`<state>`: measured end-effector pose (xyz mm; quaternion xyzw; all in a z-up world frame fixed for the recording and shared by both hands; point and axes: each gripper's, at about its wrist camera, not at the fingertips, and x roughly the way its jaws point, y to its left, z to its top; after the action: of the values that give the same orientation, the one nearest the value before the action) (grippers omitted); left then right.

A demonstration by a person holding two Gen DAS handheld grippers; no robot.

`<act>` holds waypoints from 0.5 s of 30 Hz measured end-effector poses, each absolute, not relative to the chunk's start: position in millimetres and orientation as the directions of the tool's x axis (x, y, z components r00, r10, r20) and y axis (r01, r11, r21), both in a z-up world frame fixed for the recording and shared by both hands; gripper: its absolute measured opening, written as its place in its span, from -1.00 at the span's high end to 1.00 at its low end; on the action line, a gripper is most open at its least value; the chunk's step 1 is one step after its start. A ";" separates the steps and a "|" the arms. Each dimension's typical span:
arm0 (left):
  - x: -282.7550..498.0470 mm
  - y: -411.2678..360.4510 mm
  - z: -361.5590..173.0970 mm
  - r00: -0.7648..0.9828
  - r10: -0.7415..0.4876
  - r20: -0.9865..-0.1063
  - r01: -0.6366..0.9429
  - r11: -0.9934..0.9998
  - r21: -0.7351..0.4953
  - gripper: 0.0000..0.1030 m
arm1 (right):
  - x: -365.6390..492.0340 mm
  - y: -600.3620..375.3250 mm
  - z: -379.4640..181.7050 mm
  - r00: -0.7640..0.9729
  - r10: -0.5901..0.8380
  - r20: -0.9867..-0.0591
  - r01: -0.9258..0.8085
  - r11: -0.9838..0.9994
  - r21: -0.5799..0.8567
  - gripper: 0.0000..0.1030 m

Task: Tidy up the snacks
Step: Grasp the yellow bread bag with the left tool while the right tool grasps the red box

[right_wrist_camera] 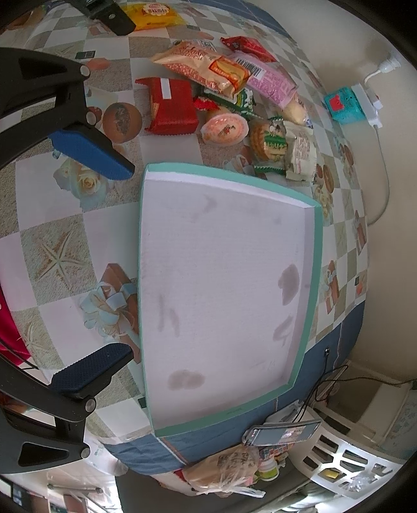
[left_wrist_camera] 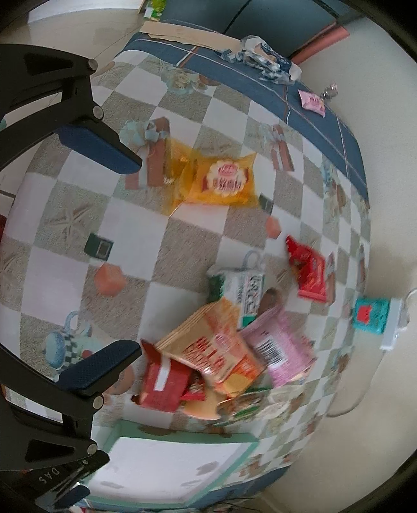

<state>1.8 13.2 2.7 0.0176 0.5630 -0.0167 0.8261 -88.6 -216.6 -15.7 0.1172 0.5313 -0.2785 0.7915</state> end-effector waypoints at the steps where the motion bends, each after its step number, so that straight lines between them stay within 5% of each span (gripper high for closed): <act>1: 2.0 21.2 2.9 0.377 -0.003 -0.926 0.023 1.000 0.006 -1.00 | -87.3 -215.3 -14.7 0.292 -0.314 -0.904 0.559 0.822 -0.105 -1.00; 7: 16.8 82.6 -8.1 0.395 -0.095 -0.914 -0.130 0.979 -0.158 -1.00 | -70.4 -198.3 -10.4 0.386 -0.225 -0.895 0.487 0.873 -0.009 -1.00; 15: 27.7 138.6 -27.1 0.365 -0.024 -0.931 -0.272 0.953 -0.131 -1.00 | -37.1 -160.7 -13.8 0.447 -0.163 -0.879 0.372 0.928 0.017 -1.00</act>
<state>27.7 138.6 -27.1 -0.1323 0.5582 0.0760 0.8156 -37.1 -160.7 -13.8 0.1043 0.5012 -0.1586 0.8443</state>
